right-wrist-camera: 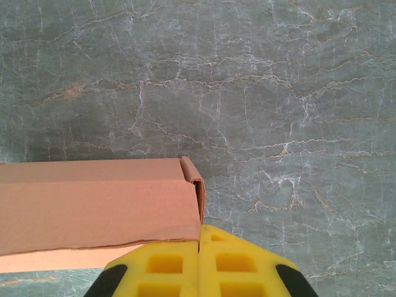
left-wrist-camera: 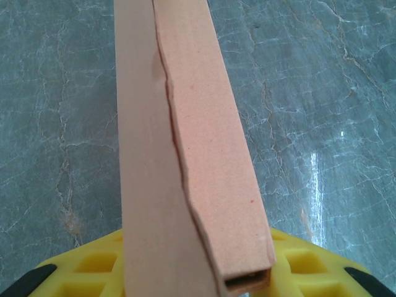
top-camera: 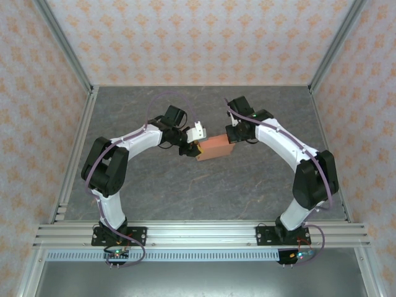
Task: Fold the paper box
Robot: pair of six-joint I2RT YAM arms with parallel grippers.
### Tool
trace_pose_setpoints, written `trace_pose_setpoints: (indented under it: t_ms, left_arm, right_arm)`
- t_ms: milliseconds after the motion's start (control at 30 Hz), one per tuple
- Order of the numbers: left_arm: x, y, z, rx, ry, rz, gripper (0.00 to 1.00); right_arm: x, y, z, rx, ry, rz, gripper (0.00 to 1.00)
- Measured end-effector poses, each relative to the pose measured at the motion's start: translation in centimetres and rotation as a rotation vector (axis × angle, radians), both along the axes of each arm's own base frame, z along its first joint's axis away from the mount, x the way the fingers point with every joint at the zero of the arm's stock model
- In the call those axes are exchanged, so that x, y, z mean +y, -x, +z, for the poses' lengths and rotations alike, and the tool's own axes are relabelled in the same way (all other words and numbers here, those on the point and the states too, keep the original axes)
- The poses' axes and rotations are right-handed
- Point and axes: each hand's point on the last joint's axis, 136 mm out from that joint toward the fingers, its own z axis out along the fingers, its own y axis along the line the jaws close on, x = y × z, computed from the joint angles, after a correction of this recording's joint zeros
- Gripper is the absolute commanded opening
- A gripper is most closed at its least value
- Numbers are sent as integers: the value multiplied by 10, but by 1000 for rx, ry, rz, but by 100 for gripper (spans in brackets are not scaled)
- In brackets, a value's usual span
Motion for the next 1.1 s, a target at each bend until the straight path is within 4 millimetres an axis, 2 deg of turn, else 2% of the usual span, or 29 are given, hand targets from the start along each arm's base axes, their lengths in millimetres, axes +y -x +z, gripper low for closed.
trace_pose_setpoints:
  t_ms: [433,600,1100]
  left_arm:
    - [5,-3,-4,1,-52,34,53]
    - [8,-2,-7,11,-71,45,63]
    - [11,-4,-4,20,-67,72,68]
  right_arm:
    - [-3,3,-1,-18,3,-23,0]
    - [0,5,0,-31,22,-17,0]
    - [4,7,1,-44,40,-21,0]
